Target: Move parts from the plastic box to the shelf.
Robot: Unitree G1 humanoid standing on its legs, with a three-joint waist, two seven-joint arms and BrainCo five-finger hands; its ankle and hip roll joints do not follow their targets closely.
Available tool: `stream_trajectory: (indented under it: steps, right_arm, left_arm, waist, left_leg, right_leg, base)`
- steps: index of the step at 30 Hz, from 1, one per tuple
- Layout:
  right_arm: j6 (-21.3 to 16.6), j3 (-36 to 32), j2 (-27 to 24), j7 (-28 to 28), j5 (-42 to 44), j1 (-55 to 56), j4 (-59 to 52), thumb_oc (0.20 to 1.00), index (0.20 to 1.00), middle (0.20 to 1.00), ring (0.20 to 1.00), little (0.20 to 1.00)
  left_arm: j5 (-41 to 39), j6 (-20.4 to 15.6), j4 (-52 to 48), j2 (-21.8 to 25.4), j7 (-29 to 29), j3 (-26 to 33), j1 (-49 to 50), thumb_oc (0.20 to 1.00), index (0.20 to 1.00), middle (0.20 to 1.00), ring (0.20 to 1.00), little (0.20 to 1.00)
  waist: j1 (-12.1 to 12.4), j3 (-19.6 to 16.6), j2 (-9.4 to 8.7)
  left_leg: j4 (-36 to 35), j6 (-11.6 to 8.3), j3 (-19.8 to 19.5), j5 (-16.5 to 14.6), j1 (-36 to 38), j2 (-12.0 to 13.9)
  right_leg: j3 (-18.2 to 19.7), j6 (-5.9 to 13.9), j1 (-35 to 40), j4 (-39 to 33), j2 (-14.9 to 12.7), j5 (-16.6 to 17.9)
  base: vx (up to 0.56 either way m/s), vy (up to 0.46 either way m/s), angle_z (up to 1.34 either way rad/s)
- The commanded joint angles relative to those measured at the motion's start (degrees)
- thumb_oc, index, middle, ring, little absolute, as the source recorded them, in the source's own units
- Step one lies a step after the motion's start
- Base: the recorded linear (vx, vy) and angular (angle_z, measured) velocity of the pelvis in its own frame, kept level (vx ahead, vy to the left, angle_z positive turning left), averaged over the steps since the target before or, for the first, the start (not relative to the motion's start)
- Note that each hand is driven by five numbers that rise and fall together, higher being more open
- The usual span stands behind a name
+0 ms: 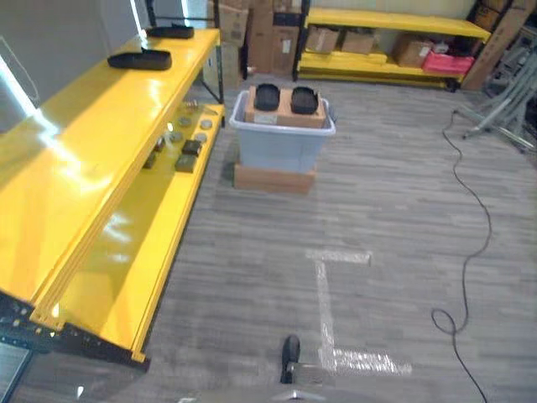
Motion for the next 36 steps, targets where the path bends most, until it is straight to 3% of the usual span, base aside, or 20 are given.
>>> stream_trajectory:
  steps: [1,4,5,6,9,11,14,15,17,19,20,22,25,26,28,29,31,34,35,36]
  right_arm:
    - [-0.14,1.65,-3.48,-2.06,-1.17,-3.38,2.94,1.000,1.000,1.000,1.000,1.000]
    - [0.72,2.51,-4.81,-2.94,-1.40,-4.13,1.48,1.000,1.000,1.000,1.000,1.000]
    - [0.84,2.46,-5.62,-3.17,-1.03,-4.17,0.85,1.000,1.000,1.000,1.000,1.000]
    - [0.91,2.49,-5.81,-3.24,-1.00,-4.17,0.74,1.000,1.000,1.000,1.000,1.000]
    - [0.93,2.53,-7.08,-3.30,-0.30,-4.50,0.05,1.000,1.000,1.000,1.000,1.000]
    - [0.66,2.52,-7.06,-2.46,-1.28,-4.90,0.48,1.000,1.000,1.000,1.000,1.000]
    - [0.64,3.51,-6.44,-2.68,-3.96,-5.11,0.72,1.000,1.000,1.000,1.000,1.000]
    - [0.53,3.90,-6.37,-2.70,-4.46,-4.97,0.93,1.000,1.000,1.000,1.000,1.000]
    - [0.32,4.08,-6.77,-2.37,-6.18,-4.52,0.75,1.000,1.000,1.000,1.000,1.000]
    - [-0.10,4.09,-7.39,-2.05,-8.24,-3.90,0.18,1.000,1.000,1.000,1.000,1.000]
    - [-0.32,5.32,-7.57,-2.14,-9.93,-4.68,0.11,1.000,1.000,1.000,1.000,1.000]
    - [-0.37,5.66,-7.21,-2.11,-10.24,-5.54,0.32,1.000,1.000,1.000,1.000,1.000]
    - [-0.31,5.54,-6.26,-2.30,-9.65,-6.03,0.05,1.000,1.000,1.000,1.000,1.000]
    - [-0.54,5.41,-5.98,-2.32,-8.87,-6.12,-0.14,1.000,1.000,1.000,1.000,1.000]
    - [-0.59,5.40,-5.35,-2.86,-7.22,-6.25,-1.56,1.000,1.000,1.000,1.000,1.000]
    - [-0.70,5.64,-4.87,-3.28,-7.26,-6.34,-2.23,1.000,1.000,1.000,1.000,1.000]
    - [-0.68,6.05,-4.61,-3.41,-7.28,-6.64,-2.54,1.000,1.000,1.000,1.000,1.000]
    - [-2.10,7.12,-4.18,-2.63,-6.98,-7.26,-2.58,1.000,1.000,1.000,1.000,1.000]
    - [-2.74,7.28,-4.20,-2.54,-6.12,-7.85,-2.59,1.000,1.000,1.000,1.000,1.000]
    - [-2.80,7.34,-4.26,-2.51,-5.82,-8.01,-2.66,1.000,1.000,1.000,1.000,1.000]
  left_arm:
    - [0.59,-2.12,0.19,1.06,0.46,0.97,-1.62,1.000,1.000,1.000,1.000,1.000]
    - [-2.55,-2.38,-0.97,0.95,0.38,1.58,-2.46,1.000,1.000,1.000,1.000,1.000]
    - [-3.01,-2.00,-1.63,0.92,0.64,1.64,-3.22,1.000,1.000,1.000,1.000,1.000]
    - [-3.13,-1.86,-1.75,0.94,0.67,1.59,-3.33,1.000,1.000,1.000,1.000,1.000]
    - [-4.43,-1.66,-2.65,1.01,1.16,0.60,-5.60,1.000,1.000,1.000,1.000,1.000]
    - [-5.33,-1.56,-2.50,1.04,1.72,0.50,-6.29,1.000,1.000,1.000,1.000,1.000]
    - [-5.80,-1.14,-1.99,1.11,2.12,0.97,-6.47,1.000,1.000,1.000,1.000,1.000]
    - [-5.92,-0.84,-1.95,1.02,2.14,0.86,-6.16,1.000,1.000,1.000,1.000,1.000]
    - [-5.66,-0.76,-1.62,1.04,1.53,1.30,-4.67,1.000,1.000,1.000,1.000,1.000]
    - [-5.29,-1.09,-1.27,1.37,0.74,2.52,-3.66,1.000,1.000,1.000,1.000,1.000]
    - [-6.43,-1.95,-1.04,1.17,1.41,4.17,-2.40,1.000,1.000,1.000,1.000,1.000]
    - [-6.09,-2.91,-1.03,1.29,1.44,4.88,-1.66,1.000,1.000,1.000,1.000,1.000]
    - [-5.66,-3.53,-1.36,1.76,0.91,5.20,-1.50,1.000,1.000,1.000,1.000,1.000]
    - [-5.62,-3.60,-1.62,1.93,0.61,4.79,-1.68,1.000,1.000,1.000,1.000,1.000]
    - [-4.79,-3.77,-2.59,1.91,-0.20,3.04,-1.88,1.000,1.000,1.000,1.000,1.000]
    - [-6.09,-3.63,-3.00,1.86,0.04,1.79,-1.86,1.000,1.000,1.000,1.000,1.000]
    - [-7.83,-3.50,-3.34,1.84,0.67,0.88,-1.97,1.000,1.000,1.000,1.000,1.000]
    - [-8.76,-2.78,-3.97,2.37,1.51,-0.10,-3.43,1.000,1.000,1.000,1.000,1.000]
    - [-8.11,-2.38,-3.93,2.40,1.88,-0.08,-4.46,1.000,1.000,1.000,1.000,1.000]
    - [-8.15,-2.31,-3.92,2.45,2.13,-0.08,-4.65,1.000,1.000,1.000,1.000,1.000]
  waist:
    - [0.88,-0.57,-1.81]
    - [0.56,-0.47,-1.93]
    - [0.46,0.27,-2.10]
    - [0.41,0.31,-1.65]
    - [1.03,2.85,-2.47]
    - [1.47,3.86,-2.67]
    - [2.17,4.32,-2.29]
    - [2.79,4.32,-1.39]
    - [3.97,4.45,0.26]
    - [4.63,5.19,0.34]
    - [5.96,4.45,0.35]
    - [6.71,4.09,0.02]
    - [8.08,2.49,-0.51]
    - [8.26,2.01,-0.61]
    - [8.11,0.98,-0.28]
    - [7.94,0.77,-0.14]
    - [7.76,0.81,0.47]
    - [7.16,1.62,1.10]
    - [7.05,2.08,1.26]
    - [6.91,2.28,1.07]
  left_leg:
    - [6.43,0.77,5.60,3.12,-2.31,2.11]
    - [23.01,-1.39,7.81,10.81,-8.88,6.82]
    - [30.91,-1.25,8.07,11.61,-13.44,8.33]
    - [31.89,-1.57,7.69,11.07,-13.81,8.83]
    - [34.35,0.59,8.32,9.14,-26.15,4.86]
    - [28.14,1.46,9.81,7.89,-27.09,2.09]
    - [8.35,0.79,10.18,10.58,-26.08,-0.97]
    - [-0.73,-0.41,9.67,15.02,-26.80,-1.03]
    - [-12.02,-2.55,9.72,22.95,-29.79,0.26]
    - [-11.65,-2.80,10.11,23.03,-32.39,0.23]
    - [-8.40,-1.57,8.10,22.67,-32.56,0.27]
    - [-4.33,-0.96,6.81,22.50,-33.09,0.24]
    - [0.25,1.09,6.50,18.66,-32.10,-1.40]
    - [-0.20,2.04,6.40,17.58,-30.69,-2.41]
    - [-2.72,4.89,6.25,15.62,-26.60,-4.94]
    - [-3.57,6.38,6.43,13.69,-24.17,-6.51]
    - [-4.42,7.34,6.67,12.92,-22.65,-6.59]
    - [-5.64,7.83,5.48,12.20,-19.71,-6.46]
    - [-5.36,7.59,5.27,12.37,-19.12,-5.82]
    - [-5.20,7.43,5.19,12.01,-18.63,-5.76]
  right_leg:
    - [2.34,5.67,-1.78,-1.07,-0.98,-3.82]
    - [2.47,2.47,1.41,-2.64,1.21,-6.73]
    - [2.79,1.34,2.81,-3.26,2.07,-7.37]
    - [2.87,1.42,3.39,-3.31,2.69,-7.89]
    - [3.28,0.79,5.16,-4.11,2.73,-7.97]
    - [3.63,1.48,6.61,-4.43,2.48,-8.26]
    - [3.82,2.85,7.86,-4.22,2.41,-8.73]
    - [4.13,3.14,8.58,-3.87,3.04,-9.04]
    - [5.09,2.81,10.74,-2.80,4.57,-10.26]
    - [5.08,2.49,12.79,-1.41,4.25,-11.75]
    - [5.73,2.43,13.50,0.94,3.51,-14.67]
    - [6.50,2.63,14.48,2.10,2.87,-16.35]
    - [4.94,3.44,18.12,7.20,0.07,-20.74]
    - [3.97,4.25,18.13,10.88,-1.21,-19.89]
    - [3.06,7.28,13.11,25.70,-4.97,-13.54]
    - [3.28,7.81,8.68,34.71,-7.81,-10.81]
    - [3.38,7.27,4.17,39.20,-8.36,-9.97]
    - [0.70,5.89,-2.27,34.87,-4.97,-11.66]
    - [-1.07,5.36,-4.24,26.95,-3.76,-9.44]
    - [-1.20,5.59,-4.81,23.43,-3.59,-8.48]
  base:
    - [0.31,-0.216,0.21]
    - [0.32,-0.293,-0.11]
    - [0.24,-0.195,-0.04]
    - [0.15,-0.166,0.06]
    - [0.14,-0.085,0.06]
    - [0.23,0.026,0.04]
    - [0.38,0.124,0.00]
    - [0.53,0.154,-0.16]
    - [0.74,0.195,-0.21]
    - [0.69,0.205,-0.42]
    - [0.46,0.158,-0.66]
    - [0.50,0.135,-0.77]
    - [0.52,0.162,-0.63]
    - [0.46,0.221,-0.05]
    - [0.52,0.349,0.06]
    - [0.40,0.313,-0.05]
    - [0.25,0.156,-0.11]
    - [0.26,-0.063,-0.13]
    - [0.25,-0.183,0.02]
    - [0.31,-0.218,0.07]
